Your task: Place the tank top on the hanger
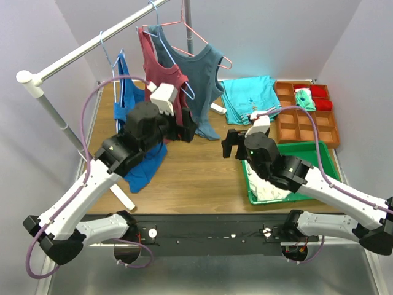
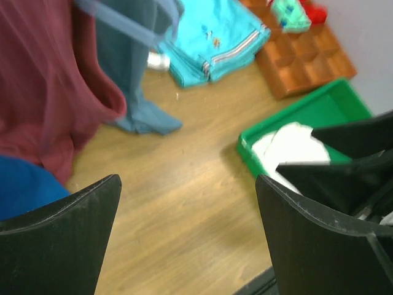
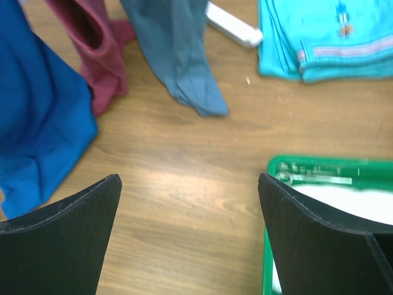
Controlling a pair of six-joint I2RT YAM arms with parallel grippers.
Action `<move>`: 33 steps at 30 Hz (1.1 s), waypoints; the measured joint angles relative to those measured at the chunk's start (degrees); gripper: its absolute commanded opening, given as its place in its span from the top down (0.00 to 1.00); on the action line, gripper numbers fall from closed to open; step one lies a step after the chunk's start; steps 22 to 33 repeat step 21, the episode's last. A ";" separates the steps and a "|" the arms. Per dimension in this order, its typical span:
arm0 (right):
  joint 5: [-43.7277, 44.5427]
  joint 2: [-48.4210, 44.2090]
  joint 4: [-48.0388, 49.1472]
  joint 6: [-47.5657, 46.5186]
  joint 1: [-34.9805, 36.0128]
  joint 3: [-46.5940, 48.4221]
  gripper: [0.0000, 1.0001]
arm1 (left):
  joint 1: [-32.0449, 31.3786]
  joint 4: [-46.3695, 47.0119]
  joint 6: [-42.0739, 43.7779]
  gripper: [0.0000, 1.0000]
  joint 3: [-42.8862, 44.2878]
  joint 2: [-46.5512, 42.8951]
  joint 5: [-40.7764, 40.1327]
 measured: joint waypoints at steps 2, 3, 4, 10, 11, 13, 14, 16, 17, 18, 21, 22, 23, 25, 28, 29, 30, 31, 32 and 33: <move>0.50 -1.40 0.35 2.58 0.00 -3.56 0.00 | -1.42 2.56 -1.40 0.01 -6.93 -2.58 -1.20; 0.50 -1.60 0.44 3.04 0.00 -4.35 0.00 | -2.16 3.74 -2.38 0.01 -10.84 -3.85 -1.62; 0.57 -1.77 0.46 4.44 0.00 -5.92 0.00 | -2.80 5.86 -3.72 0.01 -15.32 -5.07 -2.08; 0.57 -1.79 2.01 9.14 0.00 -10.73 0.00 | -6.21 11.30 -9.88 0.01 -33.33 -7.61 -4.74; 0.57 -1.81 2.51 9.73 0.00 -11.34 0.00 | -6.91 11.67 -10.56 0.01 -34.71 -7.34 -5.55; 0.57 -1.81 3.28 10.60 0.00 -12.46 0.00 | -8.79 12.98 -12.11 0.01 -36.57 -6.38 -8.74; 0.57 -1.81 3.45 10.84 0.00 -12.55 0.00 | -9.07 13.49 -12.33 0.01 -36.76 -6.38 -9.25; 0.59 -1.81 4.07 11.47 0.00 -12.81 0.00 | -9.51 14.95 -12.83 0.01 -37.33 -6.45 -10.97; 0.59 -1.81 4.15 11.54 0.00 -12.83 0.00 | -9.53 15.41 -12.94 0.01 -37.51 -6.43 -11.56; 0.61 -1.81 4.37 11.69 0.00 -12.92 0.00 | -9.53 15.82 -13.11 0.01 -37.66 -6.45 -12.04; 1.11 -1.81 4.85 12.00 0.00 -13.29 0.00 | -9.51 16.94 -13.20 0.01 -37.97 -6.45 -13.09; 1.11 -1.81 4.85 12.00 0.00 -13.29 0.00 | -9.51 16.94 -13.20 0.01 -37.97 -6.45 -13.09; 1.11 -1.81 4.85 12.00 0.00 -13.29 0.00 | -9.51 16.94 -13.20 0.01 -37.97 -6.45 -13.09; 1.11 -1.81 4.85 12.00 0.00 -13.29 0.00 | -9.51 16.94 -13.20 0.01 -37.97 -6.45 -13.09; 1.11 -1.81 4.85 12.00 0.00 -13.29 0.00 | -9.51 16.94 -13.20 0.01 -37.97 -6.45 -13.09; 1.11 -1.81 4.85 12.00 0.00 -13.29 0.00 | -9.51 16.94 -13.20 0.01 -37.97 -6.45 -13.09; 1.11 -1.81 4.85 12.00 0.00 -13.29 0.00 | -9.51 16.94 -13.20 0.01 -37.97 -6.45 -13.09; 1.11 -1.81 4.85 12.00 0.00 -13.29 0.00 | -9.51 16.94 -13.20 0.01 -37.97 -6.45 -13.09; 1.11 -1.81 4.85 12.00 0.00 -13.29 0.00 | -9.51 16.94 -13.20 0.01 -37.97 -6.45 -13.09; 1.11 -1.81 4.85 12.00 0.00 -13.29 0.00 | -9.51 16.94 -13.20 0.01 -37.97 -6.45 -13.09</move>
